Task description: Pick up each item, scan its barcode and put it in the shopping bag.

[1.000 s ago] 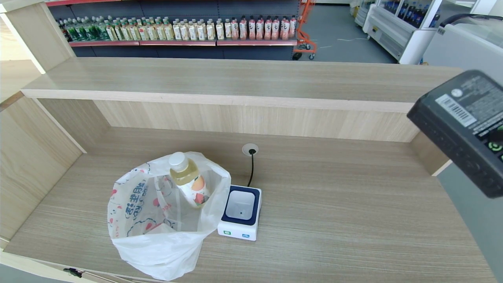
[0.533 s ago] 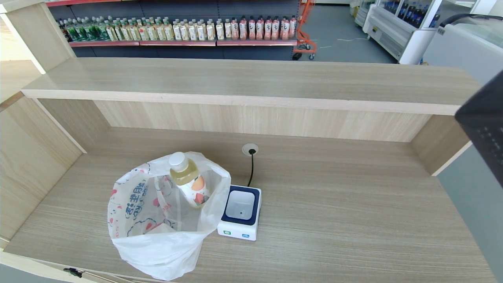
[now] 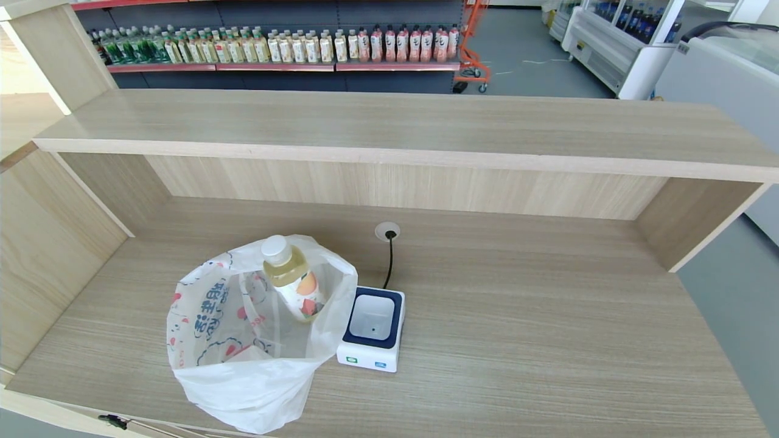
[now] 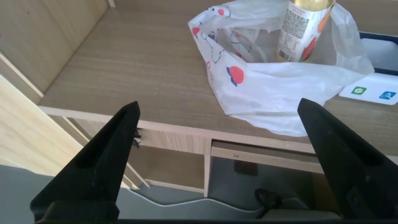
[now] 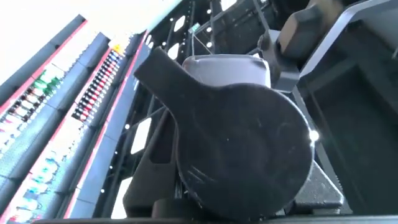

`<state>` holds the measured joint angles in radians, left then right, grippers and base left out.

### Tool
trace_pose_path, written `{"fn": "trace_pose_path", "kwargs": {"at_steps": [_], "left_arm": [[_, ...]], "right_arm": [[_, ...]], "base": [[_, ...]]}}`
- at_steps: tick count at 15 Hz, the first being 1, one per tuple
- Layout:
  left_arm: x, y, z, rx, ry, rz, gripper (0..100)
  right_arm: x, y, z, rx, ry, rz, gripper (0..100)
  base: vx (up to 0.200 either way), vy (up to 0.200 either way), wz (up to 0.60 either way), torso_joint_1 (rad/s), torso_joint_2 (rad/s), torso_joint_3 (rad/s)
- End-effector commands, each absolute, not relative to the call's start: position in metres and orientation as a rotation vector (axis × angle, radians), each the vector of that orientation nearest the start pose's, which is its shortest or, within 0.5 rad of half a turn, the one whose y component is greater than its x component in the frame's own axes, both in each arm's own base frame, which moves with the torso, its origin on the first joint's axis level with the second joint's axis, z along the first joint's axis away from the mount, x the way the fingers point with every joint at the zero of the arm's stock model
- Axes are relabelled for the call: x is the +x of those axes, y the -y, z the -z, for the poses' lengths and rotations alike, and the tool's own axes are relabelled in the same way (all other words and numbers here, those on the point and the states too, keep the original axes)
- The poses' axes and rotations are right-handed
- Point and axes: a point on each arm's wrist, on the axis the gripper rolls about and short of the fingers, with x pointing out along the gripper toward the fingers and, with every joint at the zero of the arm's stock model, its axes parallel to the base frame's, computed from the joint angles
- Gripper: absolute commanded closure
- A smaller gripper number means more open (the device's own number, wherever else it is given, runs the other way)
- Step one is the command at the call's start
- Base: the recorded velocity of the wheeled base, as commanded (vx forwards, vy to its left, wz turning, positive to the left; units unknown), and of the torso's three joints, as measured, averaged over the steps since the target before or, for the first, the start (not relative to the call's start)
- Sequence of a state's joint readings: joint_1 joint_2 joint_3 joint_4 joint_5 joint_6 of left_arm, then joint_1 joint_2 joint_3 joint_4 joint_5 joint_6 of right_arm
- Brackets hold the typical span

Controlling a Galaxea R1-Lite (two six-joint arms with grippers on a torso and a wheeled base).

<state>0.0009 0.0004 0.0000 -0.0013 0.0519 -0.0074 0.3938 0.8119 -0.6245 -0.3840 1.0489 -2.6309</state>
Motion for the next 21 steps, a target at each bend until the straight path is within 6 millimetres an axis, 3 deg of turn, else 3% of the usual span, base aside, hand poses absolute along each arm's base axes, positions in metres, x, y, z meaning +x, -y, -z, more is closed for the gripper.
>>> {"fn": "trace_pose_path", "kwargs": {"at_steps": [1,19,20,21], "left_arm": [[-0.023,-0.001,-0.076,-0.008,0.002,-0.054,0],[-0.023,-0.001,-0.076,-0.008,0.002,-0.054,0],[-0.023,-0.001,-0.076,-0.008,0.002,-0.054,0],[-0.023,-0.001,-0.076,-0.008,0.002,-0.054,0]], "right_arm": [[0.048,-0.041,-0.273,-2.087,1.897,-0.21,100],[0.034,-0.036,-0.267,-2.024,1.885,-0.362,100],[0.036,-0.036,-0.271,-2.013,1.853,-0.382,100],[0.047,-0.035,-0.28,-2.01,1.639,-0.451,100]], "base": [[0.0,0.0,0.0,0.0,0.0,0.0],[0.0,0.0,0.0,0.0,0.0,0.0],[0.0,0.0,0.0,0.0,0.0,0.0],[0.0,0.0,0.0,0.0,0.0,0.0]]}}
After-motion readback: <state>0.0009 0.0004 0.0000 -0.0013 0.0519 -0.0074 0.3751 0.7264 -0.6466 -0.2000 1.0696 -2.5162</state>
